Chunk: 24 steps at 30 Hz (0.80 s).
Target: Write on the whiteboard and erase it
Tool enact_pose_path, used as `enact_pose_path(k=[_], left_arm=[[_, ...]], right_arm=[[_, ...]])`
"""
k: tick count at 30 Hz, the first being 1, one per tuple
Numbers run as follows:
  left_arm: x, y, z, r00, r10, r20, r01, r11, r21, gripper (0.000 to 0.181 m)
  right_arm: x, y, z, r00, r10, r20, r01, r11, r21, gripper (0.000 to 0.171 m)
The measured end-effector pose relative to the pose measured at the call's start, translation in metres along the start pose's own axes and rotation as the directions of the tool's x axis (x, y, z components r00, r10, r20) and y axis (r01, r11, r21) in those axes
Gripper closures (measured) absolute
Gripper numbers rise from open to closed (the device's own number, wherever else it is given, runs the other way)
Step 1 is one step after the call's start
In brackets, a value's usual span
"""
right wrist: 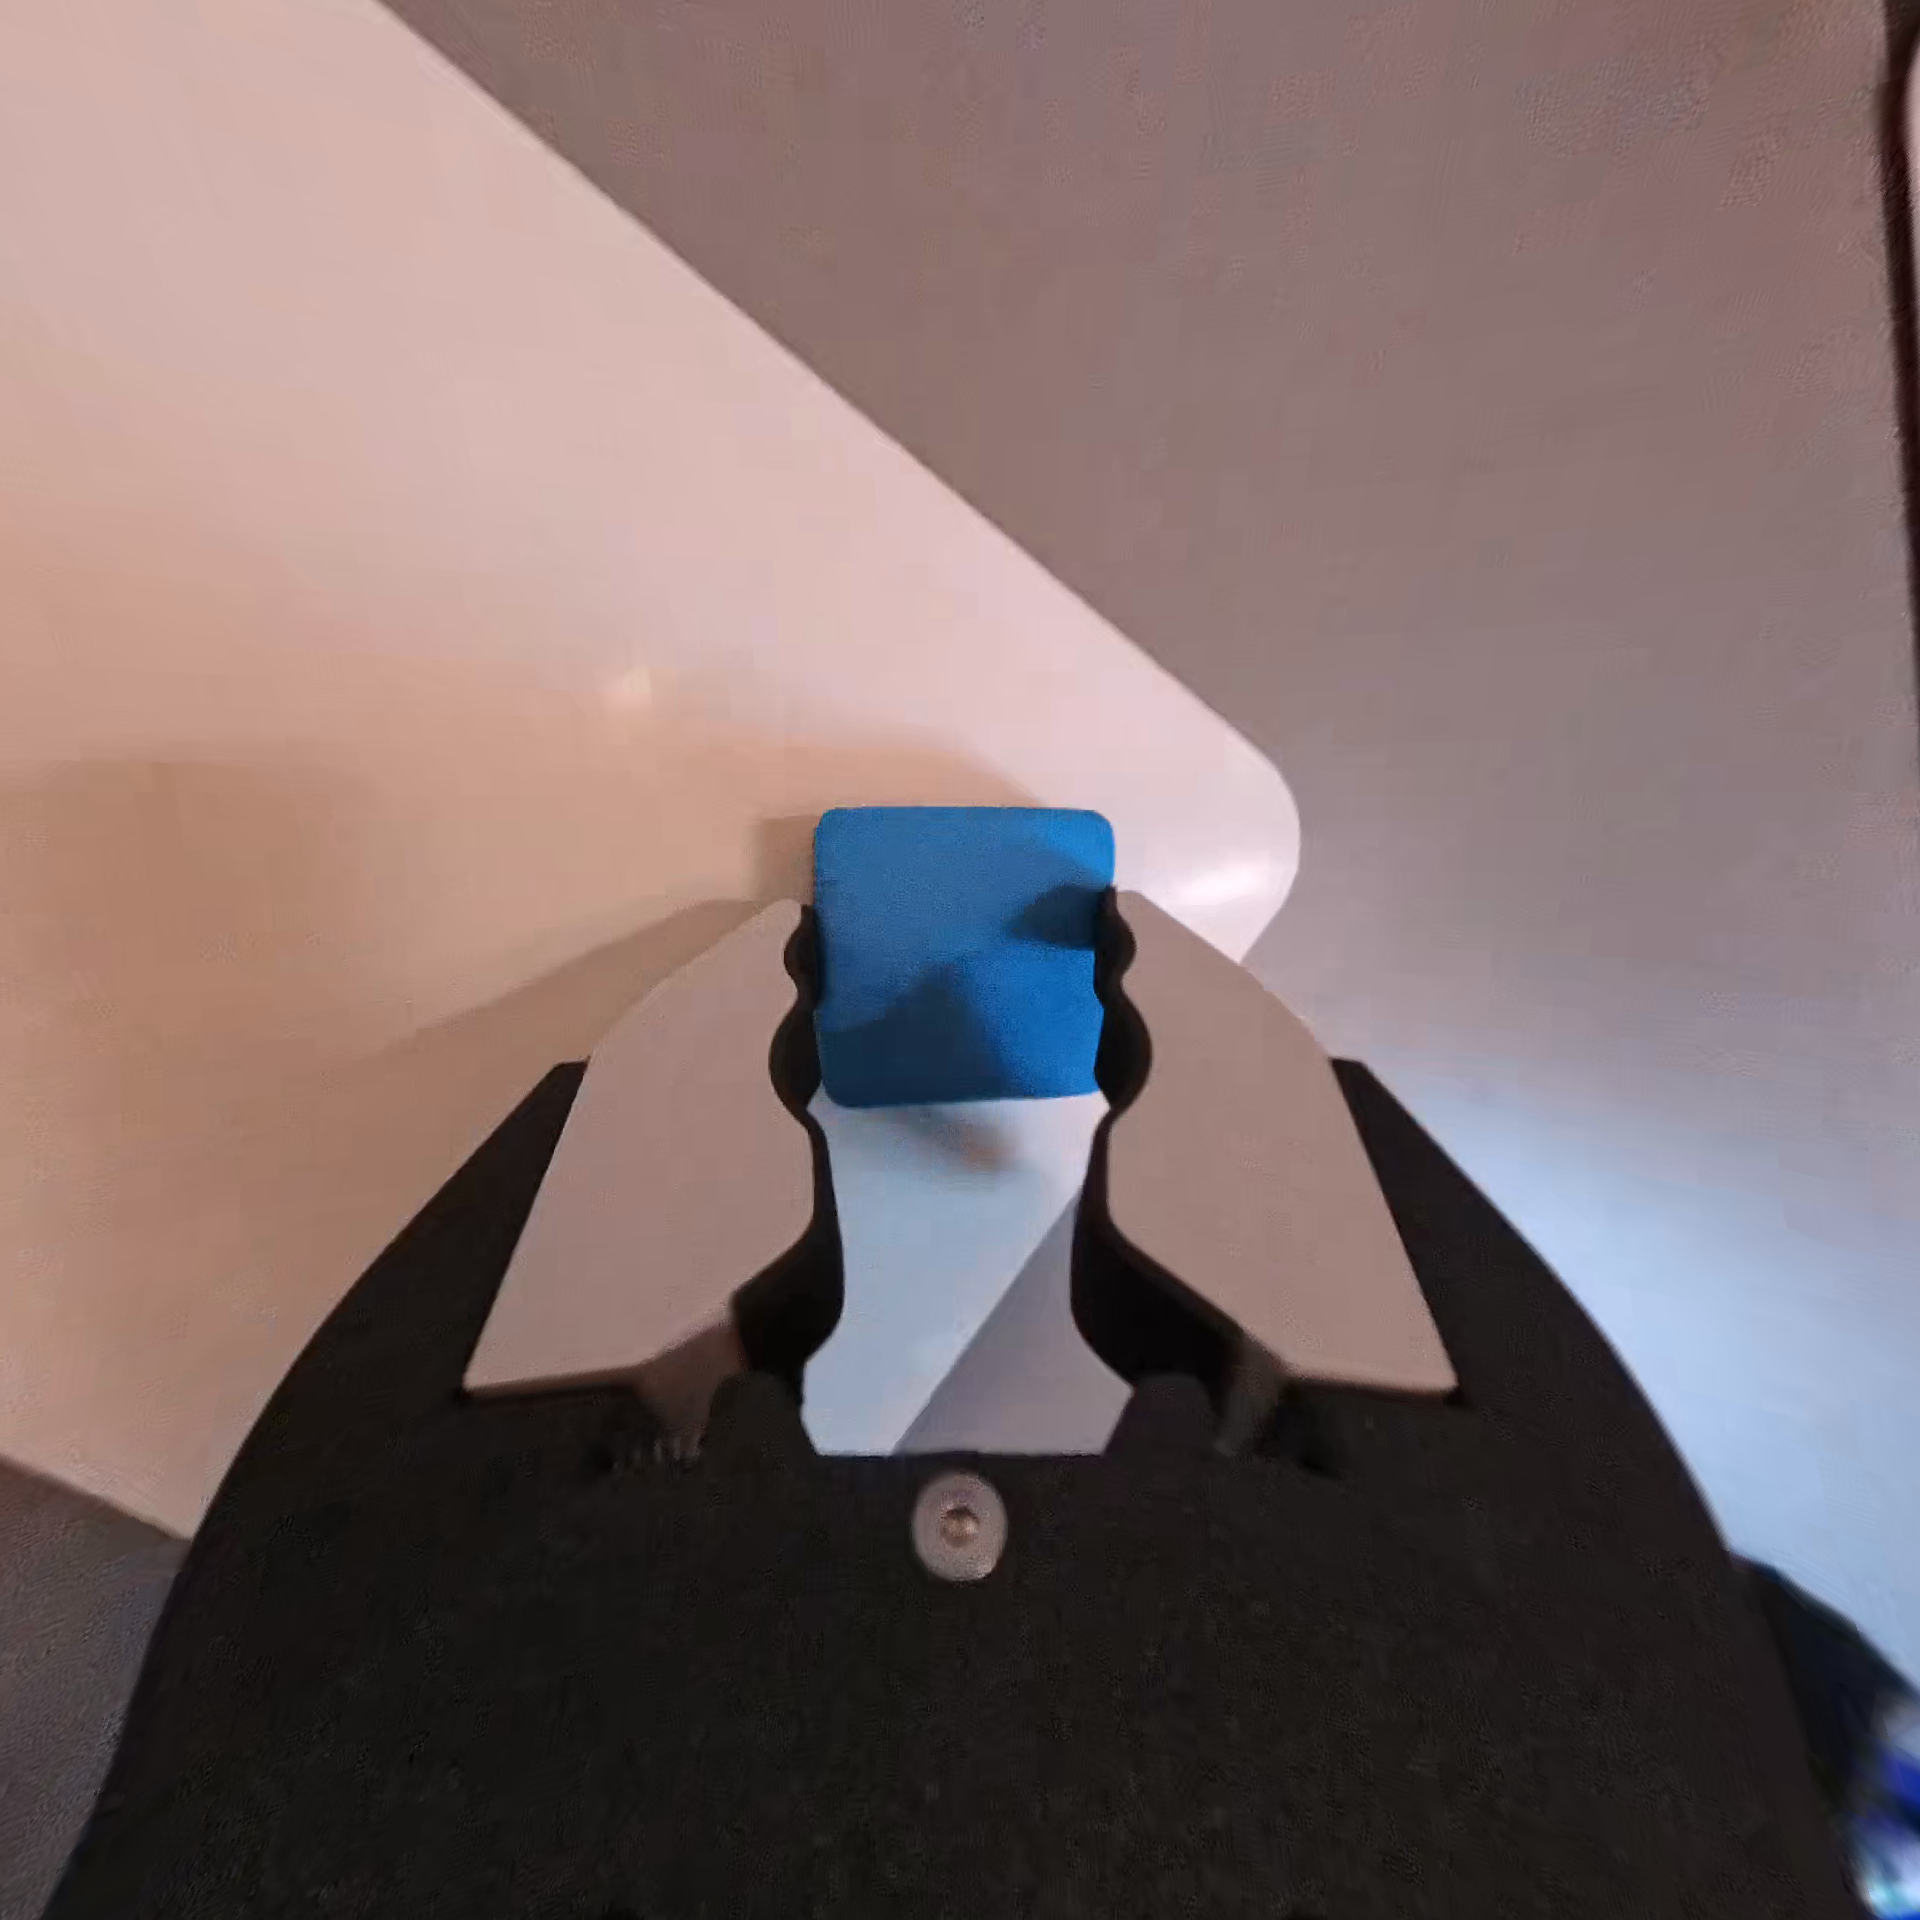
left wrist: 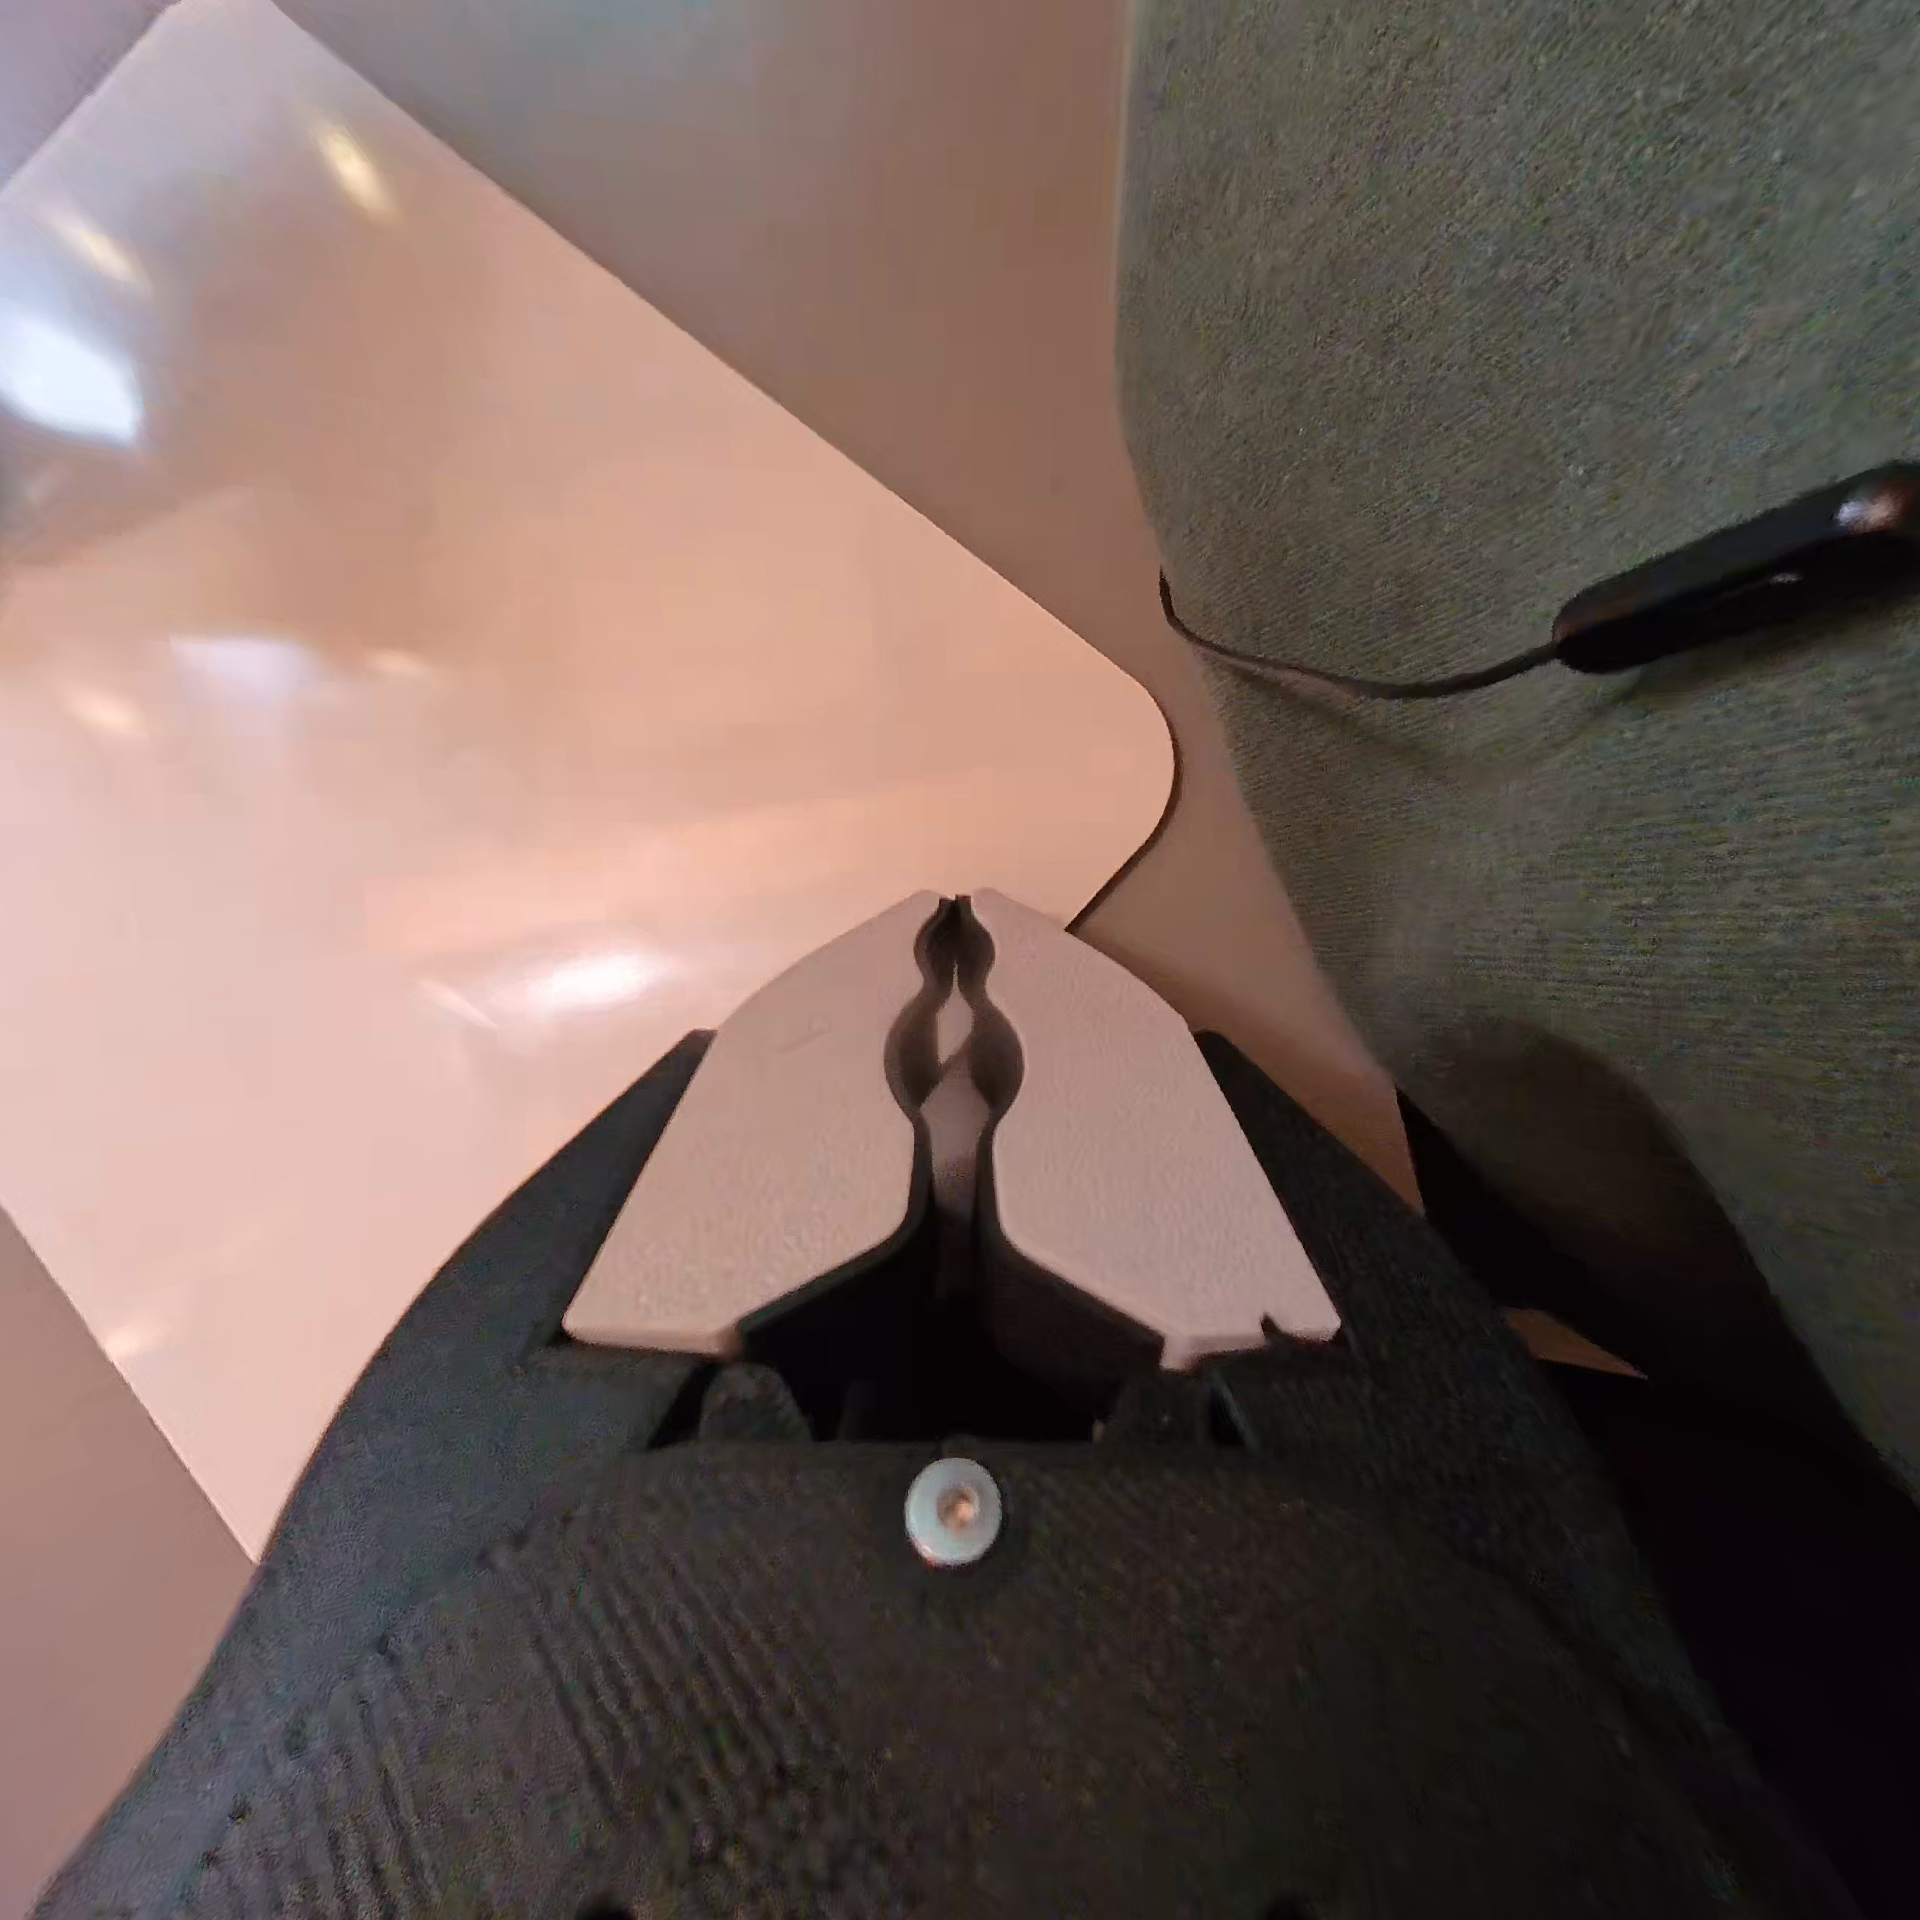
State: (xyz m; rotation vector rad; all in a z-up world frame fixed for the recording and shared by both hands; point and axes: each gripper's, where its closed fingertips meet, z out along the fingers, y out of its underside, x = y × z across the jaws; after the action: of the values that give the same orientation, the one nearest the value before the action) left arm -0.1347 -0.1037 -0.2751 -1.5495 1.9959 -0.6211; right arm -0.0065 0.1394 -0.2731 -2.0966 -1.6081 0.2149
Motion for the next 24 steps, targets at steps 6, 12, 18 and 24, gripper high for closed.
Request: enact_pose_path(k=[6, 12, 18, 24], left_arm=[[-0.002, 0.002, 0.001, 1.0, -0.005, -0.009, 0.005, 1.0, 0.001, 0.181], [-0.003, 0.004, 0.002, 1.0, 0.007, 0.011, -0.007, 1.0, -0.008, 0.181], [-0.012, 0.008, 0.005, 1.0, -0.011, -0.002, 0.011, 1.0, -0.012, 0.181], [-0.012, 0.013, 0.004, 1.0, -0.028, 0.0, 0.028, 0.999, -0.02, 0.181]], right_arm=[[-0.176, -0.024, -0.021, 0.951, -0.283, 0.124, 0.262, 0.951, 0.164, 0.12], [-0.095, 0.048, -0.044, 0.999, -0.043, 0.008, 0.042, 0.998, 0.051, 0.12], [-0.113, 0.012, -0.029, 0.995, -0.091, 0.046, 0.086, 0.992, 0.089, 0.12], [-0.105, 0.017, -0.029, 0.986, -0.154, 0.068, 0.148, 0.985, 0.088, 0.119]])
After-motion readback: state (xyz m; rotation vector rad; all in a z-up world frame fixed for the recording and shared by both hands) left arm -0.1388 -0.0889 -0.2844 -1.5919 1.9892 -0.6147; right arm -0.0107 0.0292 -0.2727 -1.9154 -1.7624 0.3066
